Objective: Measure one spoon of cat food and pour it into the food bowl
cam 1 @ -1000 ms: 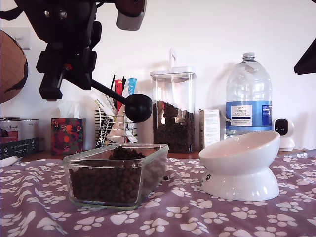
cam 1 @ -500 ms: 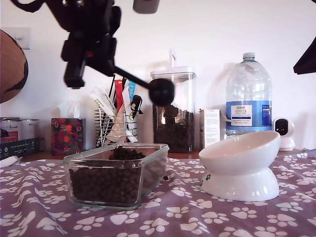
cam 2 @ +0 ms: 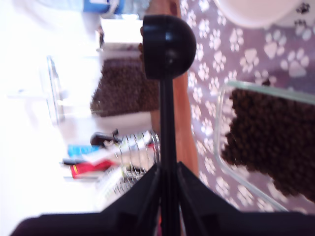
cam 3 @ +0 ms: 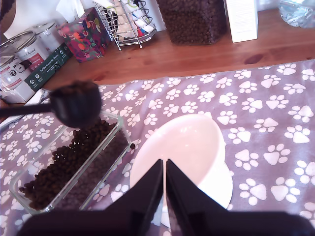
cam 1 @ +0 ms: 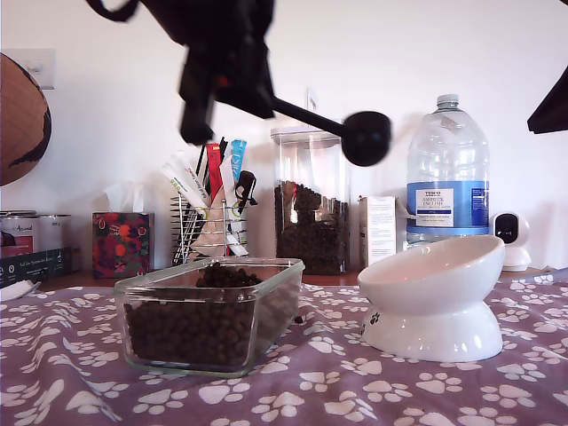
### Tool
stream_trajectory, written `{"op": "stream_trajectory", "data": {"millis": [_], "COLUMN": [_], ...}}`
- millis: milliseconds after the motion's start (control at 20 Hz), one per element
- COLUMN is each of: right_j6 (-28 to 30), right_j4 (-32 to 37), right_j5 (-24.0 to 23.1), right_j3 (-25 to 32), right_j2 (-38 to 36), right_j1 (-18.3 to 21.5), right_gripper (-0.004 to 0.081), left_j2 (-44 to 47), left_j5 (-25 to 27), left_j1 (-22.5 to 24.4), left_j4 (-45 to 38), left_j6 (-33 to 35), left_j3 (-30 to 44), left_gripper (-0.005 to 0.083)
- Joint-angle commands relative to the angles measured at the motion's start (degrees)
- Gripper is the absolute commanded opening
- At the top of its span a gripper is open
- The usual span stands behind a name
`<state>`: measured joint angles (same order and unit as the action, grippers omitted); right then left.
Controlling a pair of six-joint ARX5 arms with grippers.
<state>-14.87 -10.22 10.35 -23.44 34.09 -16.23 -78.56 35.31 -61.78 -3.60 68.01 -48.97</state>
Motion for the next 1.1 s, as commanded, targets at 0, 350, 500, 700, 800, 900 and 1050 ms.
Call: {"op": "stream_trajectory", "data": {"millis": [0, 350, 500, 700, 800, 900, 1050], "right_j6": [-0.35, -0.24, 1.14, 5.09, 8.74, 12.92, 17.79], "right_j4": [0.76, 1.57, 1.55, -6.01, -12.74, -18.95, -25.77], "right_j5": [0.07, -1.11, -1.86, 1.29, 4.44, 7.61, 9.22], "right_j3": [1.36, 1.01, 0.0, -3.23, -6.32, -9.51, -13.07], "right_j2": [0.24, 0.24, 0.17, 0.13, 0.13, 0.26, 0.26], "right_j1": [-0.2, -0.07, 0.55, 0.72, 0.7, 0.68, 0.59], "right_gripper": [0.0001, 0.0001, -0.0003, -0.0013, -0.0013, -0.0013, -0.0013], "left_j2": [-3.04, -10.12, -12.24, -12.61, -12.61, -12.61, -12.61], "left_j5": [-1.18, -7.34, -9.42, -11.72, -13.92, -16.98, -19.45], "left_j1": [-0.17, -0.17, -0.17, -0.15, 0.22, 0.44, 0.85], "left_j4": [-2.93, -10.64, -11.41, -11.41, -11.21, -11.02, -10.75], "left_j6": [0.74, -0.72, -6.36, -15.47, -19.56, -24.92, -32.83], "left_j3": [0.46, 0.46, 0.46, 0.46, 0.46, 0.46, 0.46], "left_gripper": [-0.0021, -0.0021, -0.0021, -0.0021, -0.0021, -0.0021, -0.0021]}}
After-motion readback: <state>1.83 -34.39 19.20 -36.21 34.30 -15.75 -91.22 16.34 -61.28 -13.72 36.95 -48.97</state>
